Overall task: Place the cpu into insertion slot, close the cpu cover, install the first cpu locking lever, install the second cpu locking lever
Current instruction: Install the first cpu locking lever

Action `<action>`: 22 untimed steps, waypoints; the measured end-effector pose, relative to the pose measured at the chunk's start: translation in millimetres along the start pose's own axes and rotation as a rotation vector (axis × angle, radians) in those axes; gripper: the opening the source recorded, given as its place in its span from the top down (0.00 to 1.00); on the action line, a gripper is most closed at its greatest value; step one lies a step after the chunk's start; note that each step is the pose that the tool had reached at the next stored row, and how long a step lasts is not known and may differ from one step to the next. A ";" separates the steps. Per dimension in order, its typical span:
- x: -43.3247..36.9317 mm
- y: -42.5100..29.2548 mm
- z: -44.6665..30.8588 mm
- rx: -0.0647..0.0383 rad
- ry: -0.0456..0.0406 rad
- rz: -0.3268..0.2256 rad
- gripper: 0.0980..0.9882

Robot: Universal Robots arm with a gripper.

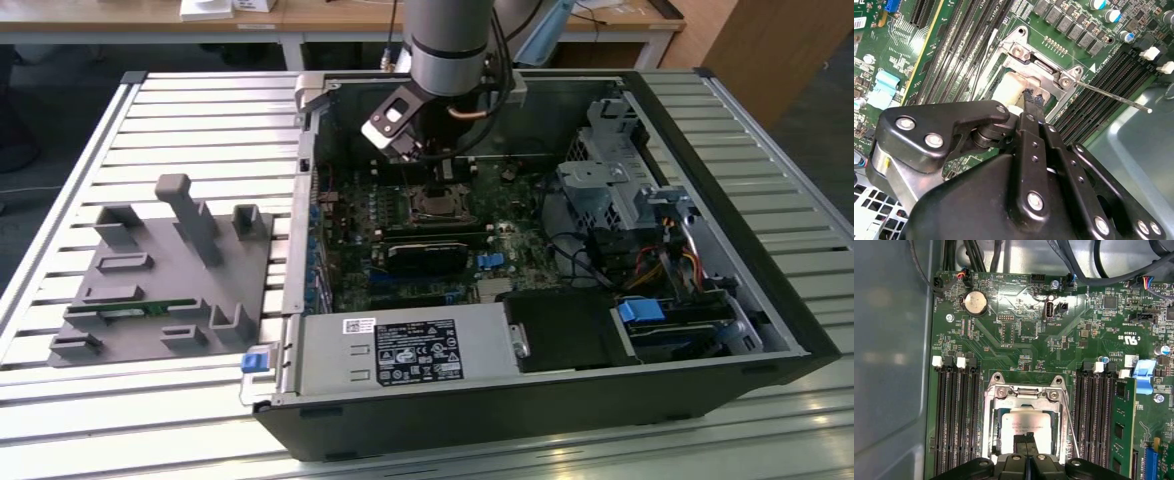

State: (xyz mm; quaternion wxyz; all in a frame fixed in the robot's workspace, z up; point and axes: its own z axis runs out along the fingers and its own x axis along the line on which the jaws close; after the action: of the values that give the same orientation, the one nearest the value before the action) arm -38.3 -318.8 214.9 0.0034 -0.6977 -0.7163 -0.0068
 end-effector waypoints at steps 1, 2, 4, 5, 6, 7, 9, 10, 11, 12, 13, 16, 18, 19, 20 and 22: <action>0.0 0.0 -0.4 0.000 0.0000 0.000 0.99; 0.0 0.0 -0.9 0.000 -0.0001 0.000 0.99; 0.0 0.0 -1.2 0.000 -0.0001 0.000 0.99; 0.0 0.0 -1.5 0.000 -0.0001 0.000 0.99; 0.0 0.0 -1.7 0.000 -0.0001 0.000 0.99; 0.0 0.0 -2.0 0.000 -0.0001 0.000 0.99; 0.0 0.0 -2.5 0.000 -0.0001 0.000 0.99; 0.0 0.0 -2.7 0.000 0.0000 0.000 0.99; 0.1 0.0 -2.9 0.000 0.0000 0.000 0.99; 0.1 0.0 -3.1 0.000 0.0000 0.000 0.99; 0.0 0.0 -3.5 0.000 -0.0001 0.000 0.99; 0.1 0.0 -4.4 0.000 0.0000 0.000 0.99; 0.1 0.0 -5.0 0.000 -0.0001 0.000 0.99; 0.1 0.0 -5.3 0.000 -0.0001 0.000 0.99; 0.1 0.0 -5.7 0.000 -0.0001 0.000 0.99; 0.1 0.0 -6.3 0.000 -0.0001 0.000 0.99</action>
State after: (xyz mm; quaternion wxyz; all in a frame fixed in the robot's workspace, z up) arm -38.3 -318.8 221.3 0.0034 -0.6977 -0.7163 -0.0067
